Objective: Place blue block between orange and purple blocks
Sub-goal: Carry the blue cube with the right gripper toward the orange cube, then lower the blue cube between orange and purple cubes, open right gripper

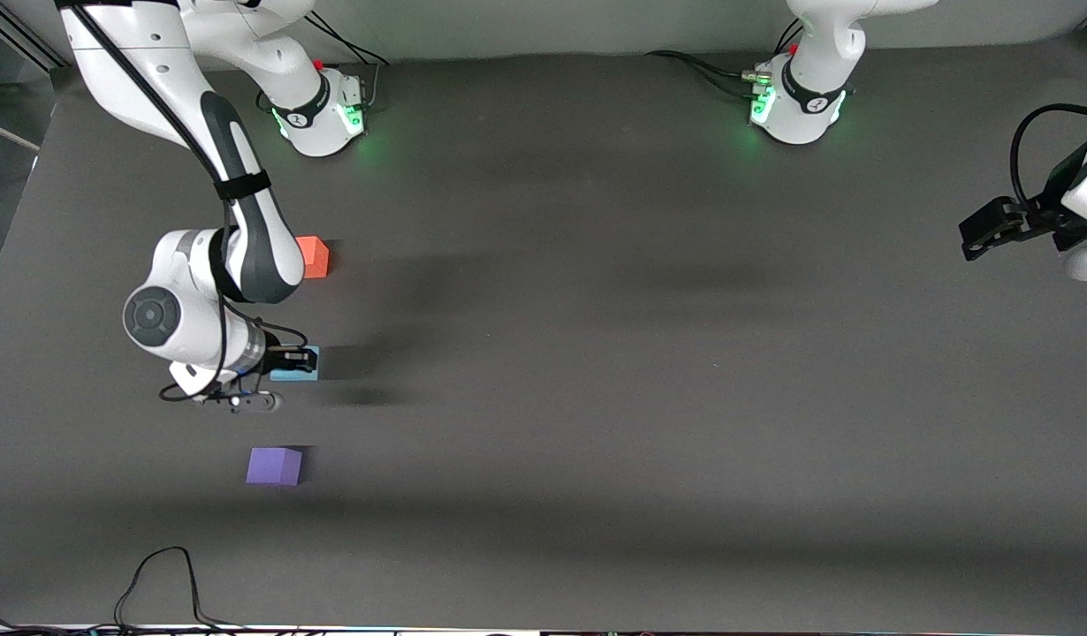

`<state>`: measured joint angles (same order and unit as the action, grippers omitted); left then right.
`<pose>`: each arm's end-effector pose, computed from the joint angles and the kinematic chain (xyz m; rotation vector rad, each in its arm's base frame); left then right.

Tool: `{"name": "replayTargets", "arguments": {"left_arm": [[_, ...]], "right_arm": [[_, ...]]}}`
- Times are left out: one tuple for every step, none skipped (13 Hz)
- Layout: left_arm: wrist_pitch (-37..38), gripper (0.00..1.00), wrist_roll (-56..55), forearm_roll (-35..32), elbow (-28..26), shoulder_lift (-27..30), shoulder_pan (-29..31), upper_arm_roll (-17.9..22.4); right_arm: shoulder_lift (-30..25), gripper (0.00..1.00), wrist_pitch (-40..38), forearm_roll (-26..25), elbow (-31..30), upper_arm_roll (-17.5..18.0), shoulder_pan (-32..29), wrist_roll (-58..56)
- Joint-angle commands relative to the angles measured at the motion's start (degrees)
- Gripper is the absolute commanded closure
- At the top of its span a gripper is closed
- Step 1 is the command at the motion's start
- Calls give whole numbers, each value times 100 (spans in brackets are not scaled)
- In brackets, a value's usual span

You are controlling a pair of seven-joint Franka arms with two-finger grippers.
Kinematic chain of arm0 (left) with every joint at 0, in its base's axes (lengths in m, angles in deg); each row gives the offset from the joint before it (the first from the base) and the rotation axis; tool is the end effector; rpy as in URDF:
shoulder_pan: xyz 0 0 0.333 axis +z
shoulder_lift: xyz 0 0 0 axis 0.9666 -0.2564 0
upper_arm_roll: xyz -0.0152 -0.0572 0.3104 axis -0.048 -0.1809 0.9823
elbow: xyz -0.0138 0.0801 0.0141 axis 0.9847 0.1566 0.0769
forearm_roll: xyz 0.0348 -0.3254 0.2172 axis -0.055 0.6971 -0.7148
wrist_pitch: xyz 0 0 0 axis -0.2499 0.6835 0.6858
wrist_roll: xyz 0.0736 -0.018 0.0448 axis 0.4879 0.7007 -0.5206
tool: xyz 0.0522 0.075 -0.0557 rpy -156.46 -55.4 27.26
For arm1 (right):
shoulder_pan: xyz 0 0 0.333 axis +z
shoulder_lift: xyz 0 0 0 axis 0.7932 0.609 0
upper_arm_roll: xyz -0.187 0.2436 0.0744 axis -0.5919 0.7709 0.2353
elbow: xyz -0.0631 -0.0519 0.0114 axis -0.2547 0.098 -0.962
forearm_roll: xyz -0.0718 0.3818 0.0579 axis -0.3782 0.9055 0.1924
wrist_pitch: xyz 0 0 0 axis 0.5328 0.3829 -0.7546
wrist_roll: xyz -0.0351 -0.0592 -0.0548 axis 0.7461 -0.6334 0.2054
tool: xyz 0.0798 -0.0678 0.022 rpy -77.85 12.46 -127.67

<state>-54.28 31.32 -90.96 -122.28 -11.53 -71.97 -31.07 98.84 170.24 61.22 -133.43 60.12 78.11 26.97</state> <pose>0.5545 -0.0232 0.6315 -3.0378 -0.0869 0.0094 0.5789 0.0451 0.2455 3.1137 -0.0672 -0.1128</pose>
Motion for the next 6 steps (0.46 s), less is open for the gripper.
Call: {"name": "replayTargets", "arguments": {"left_arm": [[17,0,-14,63,-31,49,-18,29],[25,0,-14,63,-31,31,-27,29],[25,0,-14,71,-31,22,-36,20],[25,0,-14,72,-31,13,-45,20],[17,0,-14,80,-31,5,-71,11],[-1,0,-23,185,-31,-21,-71,11]], "right_arm": [[-179,63,278,88,-363,-19,101,-104],[-144,63,304,88,-389,-28,109,-104],[-92,63,417,88,-450,-19,109,-104],[-48,63,523,88,-486,-19,109,-104],[-4,63,550,88,-538,-19,118,-104],[5,63,655,88,-678,-19,118,-104]]}}
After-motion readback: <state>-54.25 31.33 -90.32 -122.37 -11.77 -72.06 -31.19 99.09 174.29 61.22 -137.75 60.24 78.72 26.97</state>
